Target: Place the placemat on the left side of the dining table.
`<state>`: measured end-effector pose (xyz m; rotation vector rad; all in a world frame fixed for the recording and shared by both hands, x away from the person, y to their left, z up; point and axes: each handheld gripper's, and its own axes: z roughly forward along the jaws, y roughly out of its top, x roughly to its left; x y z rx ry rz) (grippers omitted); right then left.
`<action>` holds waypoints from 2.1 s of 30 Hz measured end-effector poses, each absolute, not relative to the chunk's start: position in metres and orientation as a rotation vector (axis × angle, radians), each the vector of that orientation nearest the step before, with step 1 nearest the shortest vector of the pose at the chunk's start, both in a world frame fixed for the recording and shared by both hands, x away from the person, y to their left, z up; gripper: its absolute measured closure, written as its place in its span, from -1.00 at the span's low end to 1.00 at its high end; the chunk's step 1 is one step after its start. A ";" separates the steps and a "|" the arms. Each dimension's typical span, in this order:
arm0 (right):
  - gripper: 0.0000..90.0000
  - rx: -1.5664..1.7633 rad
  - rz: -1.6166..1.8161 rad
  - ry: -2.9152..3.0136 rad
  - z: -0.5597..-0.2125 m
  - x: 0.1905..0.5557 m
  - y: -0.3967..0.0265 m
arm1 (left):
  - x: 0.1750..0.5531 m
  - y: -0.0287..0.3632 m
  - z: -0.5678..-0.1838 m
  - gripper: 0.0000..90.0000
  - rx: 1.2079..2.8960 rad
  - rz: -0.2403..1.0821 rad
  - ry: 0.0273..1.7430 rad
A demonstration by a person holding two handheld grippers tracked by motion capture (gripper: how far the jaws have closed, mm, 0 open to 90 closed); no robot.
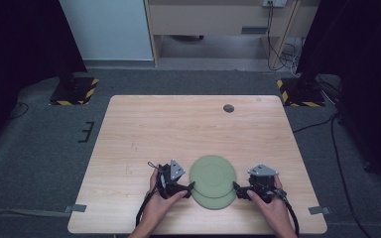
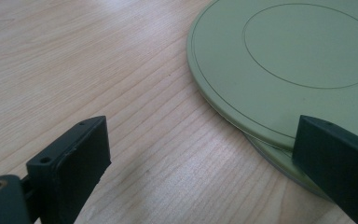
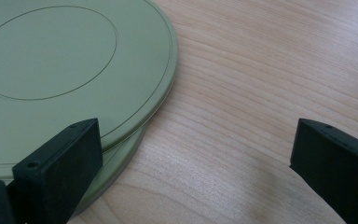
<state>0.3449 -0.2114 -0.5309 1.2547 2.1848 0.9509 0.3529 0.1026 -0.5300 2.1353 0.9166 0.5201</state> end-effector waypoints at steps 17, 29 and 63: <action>-0.91 1.271 0.954 2.166 -0.531 0.349 -0.214 | 0.357 0.101 -0.530 -0.97 2.140 0.527 0.914; -0.98 1.268 0.966 2.172 -0.531 0.350 -0.212 | 0.360 0.099 -0.531 -0.97 2.127 0.512 0.933; -0.98 1.247 0.962 2.142 -0.533 0.352 -0.212 | 0.360 0.094 -0.532 -1.00 2.132 0.599 0.884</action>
